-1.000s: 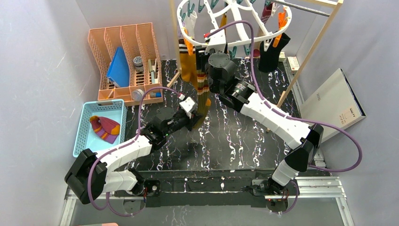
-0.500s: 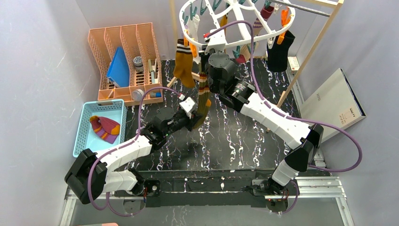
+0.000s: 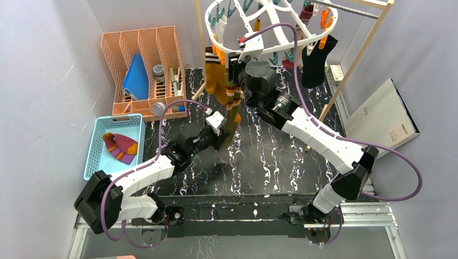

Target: Remove the socks clipped to the hanger

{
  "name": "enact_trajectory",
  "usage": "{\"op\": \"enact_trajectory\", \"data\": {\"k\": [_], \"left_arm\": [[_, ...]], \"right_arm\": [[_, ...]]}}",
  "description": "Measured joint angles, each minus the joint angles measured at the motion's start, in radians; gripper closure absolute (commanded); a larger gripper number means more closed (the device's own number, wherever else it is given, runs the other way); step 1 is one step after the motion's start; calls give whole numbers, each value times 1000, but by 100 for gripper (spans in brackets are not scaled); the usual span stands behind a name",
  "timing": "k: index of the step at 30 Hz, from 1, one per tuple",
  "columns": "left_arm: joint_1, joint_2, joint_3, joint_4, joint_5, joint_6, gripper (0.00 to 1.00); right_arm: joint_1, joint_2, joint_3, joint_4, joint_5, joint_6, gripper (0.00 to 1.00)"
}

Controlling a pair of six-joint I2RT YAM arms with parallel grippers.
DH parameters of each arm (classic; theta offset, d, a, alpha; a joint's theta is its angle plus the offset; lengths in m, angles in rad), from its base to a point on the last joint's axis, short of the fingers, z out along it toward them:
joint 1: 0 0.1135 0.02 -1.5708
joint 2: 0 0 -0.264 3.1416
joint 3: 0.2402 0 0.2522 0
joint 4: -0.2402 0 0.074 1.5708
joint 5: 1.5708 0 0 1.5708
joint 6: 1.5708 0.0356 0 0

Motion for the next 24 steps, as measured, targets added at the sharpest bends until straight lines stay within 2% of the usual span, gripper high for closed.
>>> {"op": "enact_trajectory", "data": {"k": [2,5,8,14,24], "left_arm": [[0,0,0,-7,-10,0,100],[0,-8,0,-27,-33,1,100],[0,-16,0,-41,-47,3,100],[0,-17,0,-58,-56,4,100],[0,-21,0,-83,-65,1,100]], "right_arm": [[0,-13,-1,-9,-21,8,26],[0,-41,-10,-18,-46,16,23],[0,-70,-24,-21,-62,23,22],[-1,-106,-41,-20,-87,37,30],[18,-190,-117,-26,-173,80,28]]}}
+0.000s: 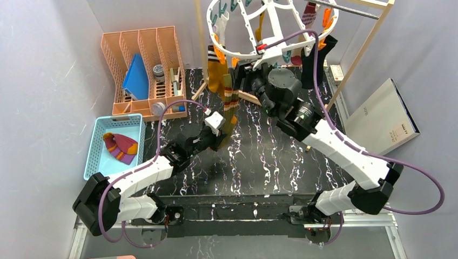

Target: Remove the socks clipped to the hanger

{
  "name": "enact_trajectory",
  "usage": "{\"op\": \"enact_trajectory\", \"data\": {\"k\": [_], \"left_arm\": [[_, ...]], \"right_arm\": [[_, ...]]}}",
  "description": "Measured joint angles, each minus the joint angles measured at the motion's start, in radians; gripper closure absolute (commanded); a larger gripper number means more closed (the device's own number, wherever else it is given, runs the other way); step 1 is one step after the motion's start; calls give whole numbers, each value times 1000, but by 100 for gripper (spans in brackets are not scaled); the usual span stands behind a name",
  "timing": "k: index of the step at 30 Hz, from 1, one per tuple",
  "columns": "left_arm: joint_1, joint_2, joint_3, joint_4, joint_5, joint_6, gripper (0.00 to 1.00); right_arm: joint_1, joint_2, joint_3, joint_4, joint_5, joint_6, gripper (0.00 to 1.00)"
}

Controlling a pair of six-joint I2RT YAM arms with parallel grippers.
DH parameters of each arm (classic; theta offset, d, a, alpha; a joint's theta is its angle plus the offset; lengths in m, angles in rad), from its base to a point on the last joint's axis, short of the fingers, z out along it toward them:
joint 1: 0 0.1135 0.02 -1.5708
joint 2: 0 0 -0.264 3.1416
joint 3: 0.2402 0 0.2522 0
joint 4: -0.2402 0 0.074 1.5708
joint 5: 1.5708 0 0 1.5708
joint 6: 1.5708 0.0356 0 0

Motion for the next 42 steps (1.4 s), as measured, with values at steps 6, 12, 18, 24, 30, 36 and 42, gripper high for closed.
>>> {"op": "enact_trajectory", "data": {"k": [6,12,18,24,30,36,42], "left_arm": [[0,-5,0,-4,-8,-1,100],[0,-5,0,-4,-8,-1,100],[0,-5,0,-5,-7,-1,100],[0,-6,-2,-6,-6,-1,100],[0,-13,-2,-14,2,3,100],[-1,-14,-2,-18,16,8,100],[-2,-14,-2,-34,24,11,100]], "right_arm": [[167,-53,-47,51,112,-66,23],[204,-70,-138,107,14,-68,16],[-82,-145,-276,119,-397,112,10],[-309,-246,-505,334,-829,383,8],[-557,-161,-743,830,-1124,795,6],[-582,95,-760,1303,-1223,1088,5],[-581,272,-681,1491,-1196,1236,4]]}}
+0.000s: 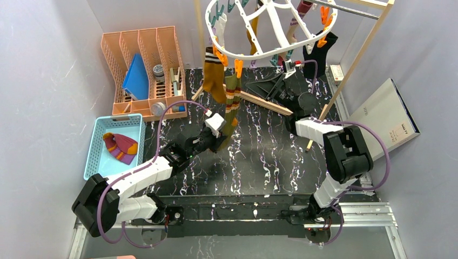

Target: Remove the socks clipped to the hanger

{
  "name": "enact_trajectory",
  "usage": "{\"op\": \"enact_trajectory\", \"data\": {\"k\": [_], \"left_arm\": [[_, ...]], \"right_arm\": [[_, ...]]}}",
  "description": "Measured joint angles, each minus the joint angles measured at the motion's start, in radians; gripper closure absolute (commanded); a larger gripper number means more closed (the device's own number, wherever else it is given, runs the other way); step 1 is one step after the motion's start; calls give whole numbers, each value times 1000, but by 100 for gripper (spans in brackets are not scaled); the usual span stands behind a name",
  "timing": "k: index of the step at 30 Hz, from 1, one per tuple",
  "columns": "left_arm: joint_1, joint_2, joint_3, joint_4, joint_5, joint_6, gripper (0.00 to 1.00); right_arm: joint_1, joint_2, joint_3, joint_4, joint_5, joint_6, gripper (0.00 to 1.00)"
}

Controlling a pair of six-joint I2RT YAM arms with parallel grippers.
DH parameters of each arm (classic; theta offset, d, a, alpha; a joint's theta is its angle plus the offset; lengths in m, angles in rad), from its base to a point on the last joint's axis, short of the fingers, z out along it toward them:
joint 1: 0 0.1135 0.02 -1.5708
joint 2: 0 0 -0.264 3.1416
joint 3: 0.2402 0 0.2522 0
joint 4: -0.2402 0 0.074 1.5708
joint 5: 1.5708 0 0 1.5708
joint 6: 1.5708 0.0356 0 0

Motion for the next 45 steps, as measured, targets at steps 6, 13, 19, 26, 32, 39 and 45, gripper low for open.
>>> {"op": "enact_trajectory", "data": {"k": [6,13,19,26,32,39,45], "left_arm": [[0,0,0,-8,14,3,100],[0,0,7,-23,22,4,100],[0,0,8,-26,26,3,100],[0,0,8,-30,27,3,100],[0,0,8,-30,29,3,100],[0,0,8,-32,29,3,100],[0,0,8,-36,29,3,100]], "right_arm": [[0,74,85,57,67,18,4],[14,146,233,77,101,23,4],[44,182,298,85,112,31,5],[55,193,312,87,113,32,7],[55,213,369,87,125,48,14],[58,244,402,94,127,64,34],[58,245,402,95,127,76,45]]}}
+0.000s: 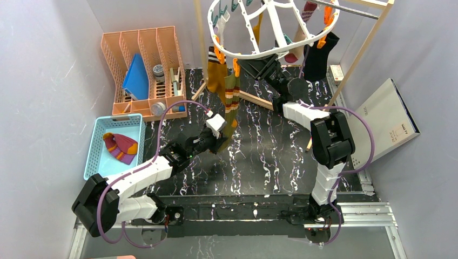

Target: Remove the socks clipped to the hanger

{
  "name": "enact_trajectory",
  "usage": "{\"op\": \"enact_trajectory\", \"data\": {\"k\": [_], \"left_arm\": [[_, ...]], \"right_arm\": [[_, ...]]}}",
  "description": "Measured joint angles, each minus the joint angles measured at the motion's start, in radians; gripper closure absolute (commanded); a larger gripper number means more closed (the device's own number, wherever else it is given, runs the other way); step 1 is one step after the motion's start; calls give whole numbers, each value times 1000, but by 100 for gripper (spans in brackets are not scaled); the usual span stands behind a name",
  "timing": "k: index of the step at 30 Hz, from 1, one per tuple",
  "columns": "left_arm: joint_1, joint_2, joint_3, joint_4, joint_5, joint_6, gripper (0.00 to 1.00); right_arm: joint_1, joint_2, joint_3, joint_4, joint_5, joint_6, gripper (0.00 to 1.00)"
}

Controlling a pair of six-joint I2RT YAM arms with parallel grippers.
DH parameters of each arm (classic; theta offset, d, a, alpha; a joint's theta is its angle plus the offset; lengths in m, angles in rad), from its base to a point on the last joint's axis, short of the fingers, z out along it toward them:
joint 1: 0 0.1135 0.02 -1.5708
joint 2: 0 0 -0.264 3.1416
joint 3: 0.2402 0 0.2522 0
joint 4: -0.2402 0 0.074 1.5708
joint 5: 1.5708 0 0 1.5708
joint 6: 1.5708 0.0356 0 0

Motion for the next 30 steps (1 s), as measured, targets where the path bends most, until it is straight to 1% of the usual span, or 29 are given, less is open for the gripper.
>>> {"op": "enact_trajectory", "data": {"k": [5,6,8,9,11,12,15,17,18,19,21,23,26,27,28,30], "left_arm": [[0,0,0,-2,0,-1,100],[0,0,0,-2,0,-1,100],[0,0,0,-3,1,-3,100],[0,0,0,-8,2,-4,100],[0,0,0,-18,4,-5,100],[0,0,0,-22,5,-6,100],[0,0,0,-24,5,-8,100],[0,0,0,-24,6,-9,100],[0,0,0,-25,7,-9,100],[0,0,0,-25,8,-11,100],[0,0,0,-26,8,-12,100],[0,-2,0,-35,7,-13,100],[0,-29,0,-79,-27,-10,100],[0,-45,0,-98,-48,-6,100],[2,-68,0,-125,-76,-3,100],[16,-129,0,-175,-117,7,100]], "right_arm": [[1,0,0,0,0,5,59],[1,0,0,0,0,5,61],[2,0,0,2,2,9,61],[2,0,0,3,3,11,64],[2,0,0,7,4,14,73],[2,0,0,8,4,16,75],[2,0,0,8,4,21,79],[2,0,0,8,4,23,77],[2,0,0,9,4,23,73],[2,0,0,10,4,23,68],[2,0,0,11,4,24,62],[2,0,-1,11,4,26,53],[2,-1,-8,11,6,31,36],[2,-3,-17,11,6,32,32],[2,-5,-25,11,5,33,28],[2,-13,-56,11,4,30,25]]}}
